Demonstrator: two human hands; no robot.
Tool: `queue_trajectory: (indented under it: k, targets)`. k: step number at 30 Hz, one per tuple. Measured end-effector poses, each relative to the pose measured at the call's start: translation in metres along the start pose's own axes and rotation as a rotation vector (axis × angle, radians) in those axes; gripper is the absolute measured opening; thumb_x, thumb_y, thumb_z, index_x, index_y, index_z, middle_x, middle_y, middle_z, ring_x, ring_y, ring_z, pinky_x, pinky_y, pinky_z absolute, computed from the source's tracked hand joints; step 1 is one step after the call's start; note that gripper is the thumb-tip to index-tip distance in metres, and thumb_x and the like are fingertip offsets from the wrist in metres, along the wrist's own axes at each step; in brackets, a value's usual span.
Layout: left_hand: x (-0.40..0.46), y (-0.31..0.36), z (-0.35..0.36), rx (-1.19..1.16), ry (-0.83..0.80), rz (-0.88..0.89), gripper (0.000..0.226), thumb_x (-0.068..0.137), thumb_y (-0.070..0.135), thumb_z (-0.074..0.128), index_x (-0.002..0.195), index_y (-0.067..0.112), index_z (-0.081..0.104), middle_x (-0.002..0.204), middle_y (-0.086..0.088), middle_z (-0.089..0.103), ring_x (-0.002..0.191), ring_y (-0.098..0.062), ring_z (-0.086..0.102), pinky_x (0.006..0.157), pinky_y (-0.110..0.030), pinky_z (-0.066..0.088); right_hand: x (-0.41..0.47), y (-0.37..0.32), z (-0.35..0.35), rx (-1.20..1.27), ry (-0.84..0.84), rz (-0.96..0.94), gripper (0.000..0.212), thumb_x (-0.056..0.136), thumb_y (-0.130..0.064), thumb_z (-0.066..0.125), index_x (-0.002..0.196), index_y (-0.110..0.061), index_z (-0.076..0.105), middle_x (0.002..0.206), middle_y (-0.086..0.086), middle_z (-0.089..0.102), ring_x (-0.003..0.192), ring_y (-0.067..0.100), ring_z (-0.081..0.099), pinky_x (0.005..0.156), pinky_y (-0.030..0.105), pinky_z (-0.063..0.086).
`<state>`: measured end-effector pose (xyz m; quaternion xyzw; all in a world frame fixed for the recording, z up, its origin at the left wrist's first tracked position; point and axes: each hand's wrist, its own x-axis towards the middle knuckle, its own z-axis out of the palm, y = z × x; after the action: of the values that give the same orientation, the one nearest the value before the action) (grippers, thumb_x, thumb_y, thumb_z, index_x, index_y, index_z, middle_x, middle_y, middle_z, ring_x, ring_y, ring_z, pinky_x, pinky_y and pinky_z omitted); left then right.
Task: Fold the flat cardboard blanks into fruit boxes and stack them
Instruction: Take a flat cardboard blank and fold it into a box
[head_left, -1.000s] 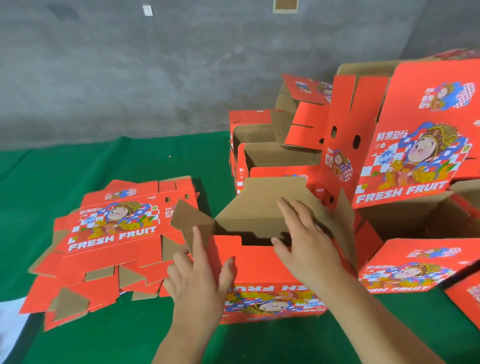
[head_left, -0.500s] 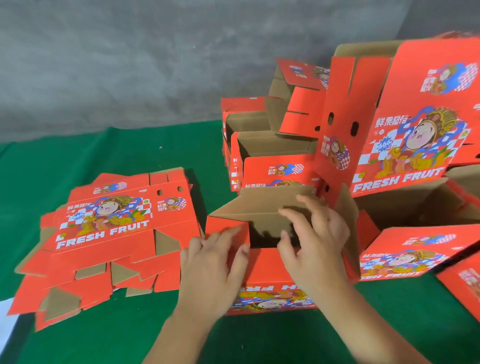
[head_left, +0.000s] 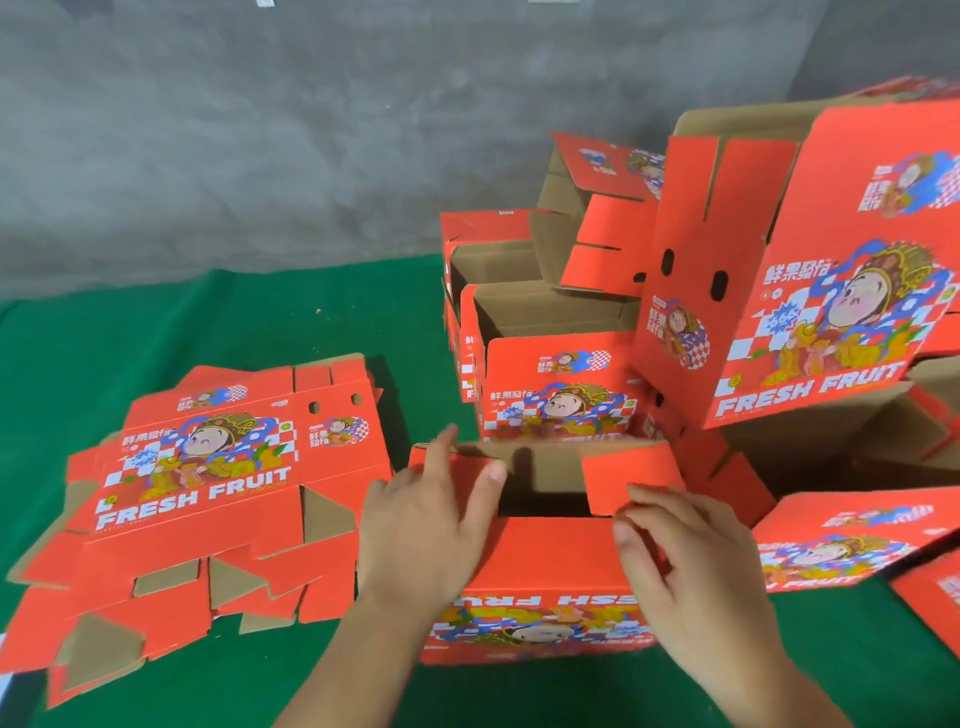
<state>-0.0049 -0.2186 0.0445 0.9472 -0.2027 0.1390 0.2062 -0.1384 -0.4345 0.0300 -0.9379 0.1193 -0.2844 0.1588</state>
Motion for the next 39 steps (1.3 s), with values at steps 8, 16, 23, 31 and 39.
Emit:
queue_trajectory:
  k: [8,16,23,31,39]
  targets:
    - [0.004,-0.004,0.004,0.097,-0.175,-0.181,0.093,0.076,0.092,0.043,0.151,0.039,0.032,0.145,0.0,0.033,0.135,-0.028,0.038,0.108,-0.05,0.028,0.052,0.002,0.011,0.123,-0.376,0.268,0.093,0.076,-0.072,0.067,0.156,-0.038,0.032,0.163,-0.005,0.028,0.146,0.02,0.031,0.115,0.042,0.035]
    - [0.02,0.013,0.01,0.189,-0.328,-0.154,0.092,0.084,0.082,0.052,0.154,0.03,0.022,0.149,-0.006,0.022,0.124,-0.036,0.05,0.091,-0.048,0.052,0.064,-0.004,0.022,-0.26,-0.471,0.212,0.103,0.07,-0.085,0.064,0.152,-0.039,0.023,0.148,-0.001,0.026,0.126,0.04,0.049,0.09,0.05,0.052]
    - [0.001,-0.007,-0.005,-0.708,-0.064,-0.481,0.058,0.102,0.052,0.051,0.153,0.024,0.044,0.152,0.001,0.053,0.137,-0.015,0.05,0.108,-0.026,0.034,0.063,0.013,0.003,0.514,-0.422,0.684,0.07,0.092,-0.069,0.055,0.148,-0.03,0.047,0.146,0.009,0.05,0.133,0.026,0.053,0.117,0.044,0.038]
    - [-0.041,-0.006,-0.049,-1.54,-0.369,-0.841,0.075,0.096,0.078,0.031,0.079,0.027,0.083,0.072,-0.002,0.077,0.06,-0.019,0.075,0.044,-0.03,0.056,0.03,-0.006,-0.022,1.061,-0.283,0.917,0.031,0.088,-0.063,0.068,0.105,-0.039,0.075,0.111,-0.011,0.075,0.093,0.014,0.073,0.094,0.033,0.048]
    - [-0.069,-0.042,-0.033,-1.438,-0.528,-0.989,0.049,0.089,0.061,0.047,0.08,0.022,0.076,0.078,-0.008,0.073,0.064,-0.024,0.069,0.068,-0.032,0.057,0.013,-0.005,-0.017,1.323,-0.56,1.071,0.027,0.08,-0.04,0.067,0.085,-0.018,0.081,0.089,0.01,0.077,0.075,0.027,0.076,0.067,0.038,0.061]
